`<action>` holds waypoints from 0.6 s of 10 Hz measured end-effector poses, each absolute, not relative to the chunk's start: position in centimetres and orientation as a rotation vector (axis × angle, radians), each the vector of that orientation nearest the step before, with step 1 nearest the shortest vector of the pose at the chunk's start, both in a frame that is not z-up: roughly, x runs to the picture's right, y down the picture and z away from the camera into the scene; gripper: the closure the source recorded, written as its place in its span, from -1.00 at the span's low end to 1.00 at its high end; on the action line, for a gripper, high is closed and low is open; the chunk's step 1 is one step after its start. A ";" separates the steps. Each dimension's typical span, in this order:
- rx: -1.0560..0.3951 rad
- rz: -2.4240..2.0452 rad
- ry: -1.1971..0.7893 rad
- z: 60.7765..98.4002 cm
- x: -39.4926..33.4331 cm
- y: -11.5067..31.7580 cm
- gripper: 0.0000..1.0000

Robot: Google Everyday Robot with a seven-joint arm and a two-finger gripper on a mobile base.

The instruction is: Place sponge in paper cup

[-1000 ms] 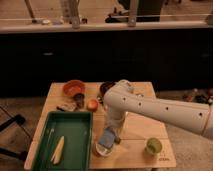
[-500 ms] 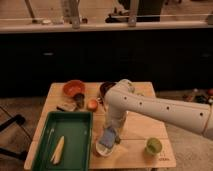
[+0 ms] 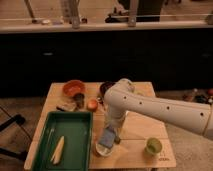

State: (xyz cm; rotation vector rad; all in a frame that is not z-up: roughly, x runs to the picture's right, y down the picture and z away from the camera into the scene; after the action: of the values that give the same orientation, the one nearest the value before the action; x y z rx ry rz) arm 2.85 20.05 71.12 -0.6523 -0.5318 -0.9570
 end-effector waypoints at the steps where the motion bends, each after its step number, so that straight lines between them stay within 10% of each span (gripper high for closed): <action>1: -0.645 -0.967 -0.540 71.0 2.6 20.0 1.00; 6: -0.624 -1.022 -0.601 70.0 2.1 20.6 1.00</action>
State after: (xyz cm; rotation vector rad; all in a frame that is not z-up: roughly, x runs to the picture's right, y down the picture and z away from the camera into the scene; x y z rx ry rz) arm 2.14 20.63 70.02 -0.6242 -0.6010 -1.0224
